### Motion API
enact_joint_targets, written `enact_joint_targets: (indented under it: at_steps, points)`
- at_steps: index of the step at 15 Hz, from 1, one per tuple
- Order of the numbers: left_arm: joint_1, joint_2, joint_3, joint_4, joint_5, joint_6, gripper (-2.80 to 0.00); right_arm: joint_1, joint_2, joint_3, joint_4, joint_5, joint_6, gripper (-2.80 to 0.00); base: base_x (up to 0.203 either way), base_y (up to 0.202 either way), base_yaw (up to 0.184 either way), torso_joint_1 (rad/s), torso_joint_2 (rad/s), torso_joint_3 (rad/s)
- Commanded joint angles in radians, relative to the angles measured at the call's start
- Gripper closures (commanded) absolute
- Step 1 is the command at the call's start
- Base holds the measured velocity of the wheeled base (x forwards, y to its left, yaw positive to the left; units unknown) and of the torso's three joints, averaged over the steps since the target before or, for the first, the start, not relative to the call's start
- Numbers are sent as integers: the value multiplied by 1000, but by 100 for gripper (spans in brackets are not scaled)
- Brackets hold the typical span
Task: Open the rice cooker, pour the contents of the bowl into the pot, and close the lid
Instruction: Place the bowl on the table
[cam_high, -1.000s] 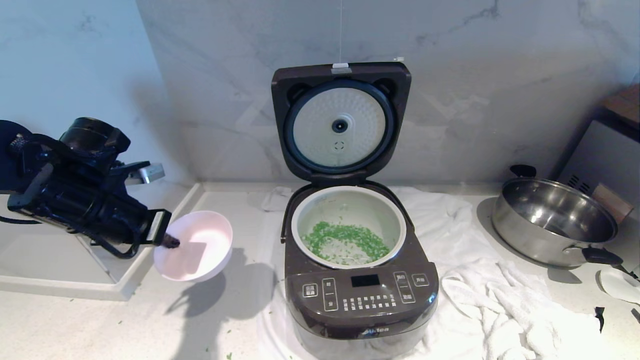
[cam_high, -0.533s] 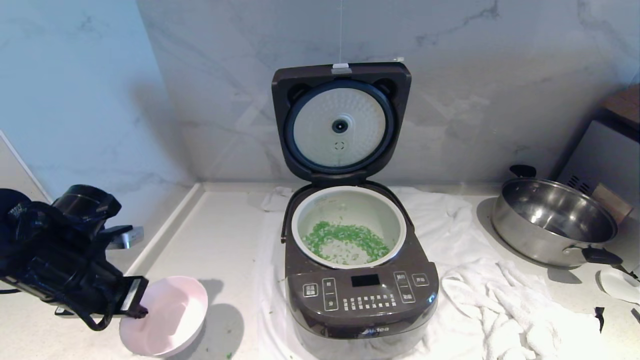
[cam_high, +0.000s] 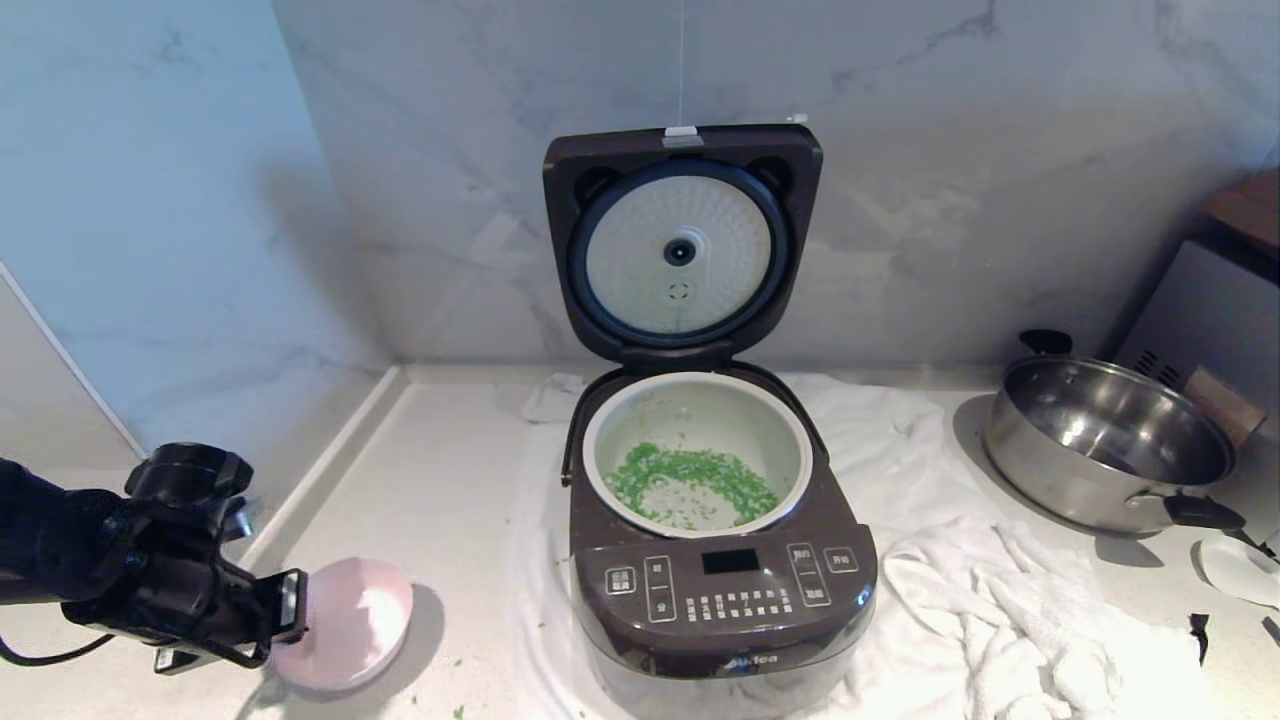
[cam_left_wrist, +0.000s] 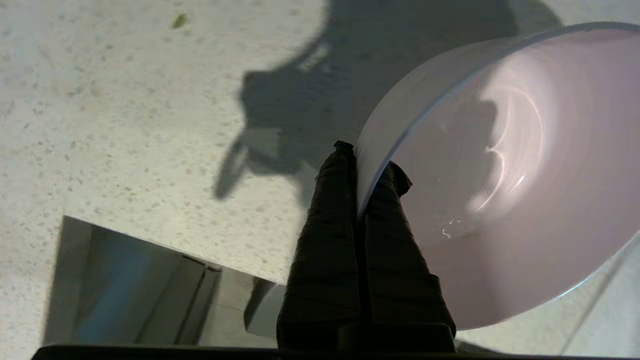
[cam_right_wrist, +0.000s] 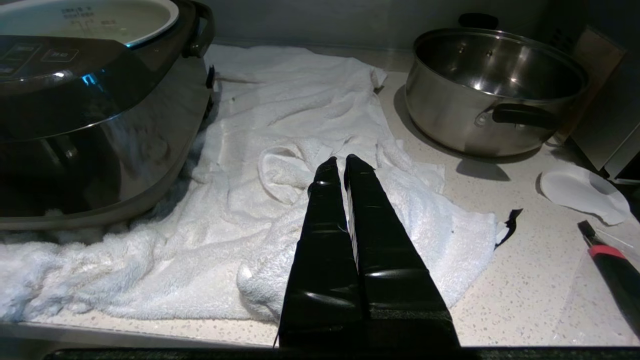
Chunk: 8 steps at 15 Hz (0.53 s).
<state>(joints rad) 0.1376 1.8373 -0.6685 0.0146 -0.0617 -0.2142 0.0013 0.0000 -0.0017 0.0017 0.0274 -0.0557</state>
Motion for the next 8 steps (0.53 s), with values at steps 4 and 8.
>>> enact_joint_targets:
  at_steps: [4, 8]
  points:
    - [106, 200, -23, -73, 84, -8, 0, 0, -2, 0, 0, 2, -1, 0, 0, 0, 0, 0, 0, 0]
    - [128, 254, -55, -122, 125, -8, 0, 0, -2, 0, 0, 0, -1, 0, 0, 0, 0, 0, 0, 0]
